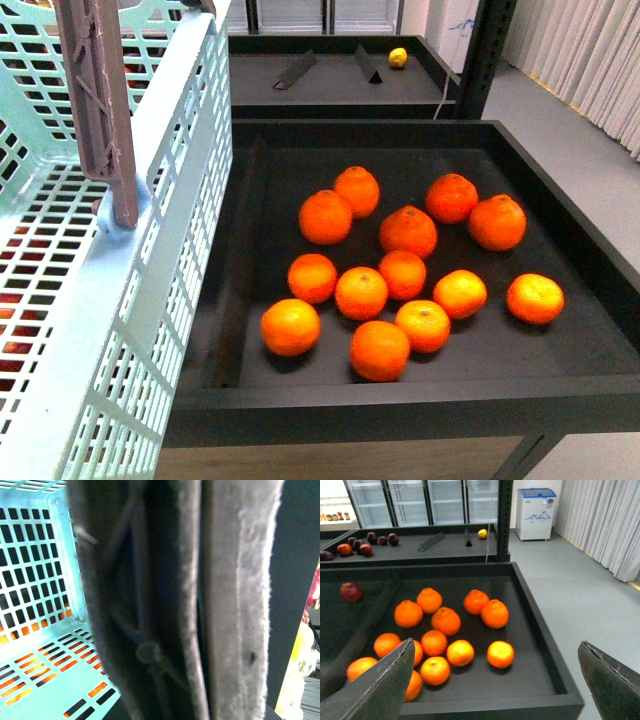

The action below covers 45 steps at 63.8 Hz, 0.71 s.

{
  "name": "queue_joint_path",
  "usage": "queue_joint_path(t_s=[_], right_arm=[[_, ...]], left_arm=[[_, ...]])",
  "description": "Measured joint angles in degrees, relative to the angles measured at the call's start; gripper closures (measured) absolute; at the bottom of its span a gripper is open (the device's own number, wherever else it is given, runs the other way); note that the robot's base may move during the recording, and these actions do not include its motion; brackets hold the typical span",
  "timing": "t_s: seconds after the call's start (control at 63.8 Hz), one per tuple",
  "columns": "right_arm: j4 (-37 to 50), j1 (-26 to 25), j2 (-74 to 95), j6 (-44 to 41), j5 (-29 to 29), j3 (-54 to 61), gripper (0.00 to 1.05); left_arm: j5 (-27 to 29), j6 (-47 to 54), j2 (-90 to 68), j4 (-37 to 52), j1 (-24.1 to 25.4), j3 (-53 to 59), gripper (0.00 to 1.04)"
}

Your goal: Pick lemon and mango into basket

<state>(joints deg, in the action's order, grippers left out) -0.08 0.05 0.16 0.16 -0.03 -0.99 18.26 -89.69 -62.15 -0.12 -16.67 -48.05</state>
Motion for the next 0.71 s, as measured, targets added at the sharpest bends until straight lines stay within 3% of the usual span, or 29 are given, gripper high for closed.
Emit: queue_joint_path(t_s=[0.706], right_arm=[[0.0,0.0,0.0,0.0,0.0,0.0,0.09]], left_arm=[[0.1,0.0,0.0,0.0,0.0,0.0,0.90]])
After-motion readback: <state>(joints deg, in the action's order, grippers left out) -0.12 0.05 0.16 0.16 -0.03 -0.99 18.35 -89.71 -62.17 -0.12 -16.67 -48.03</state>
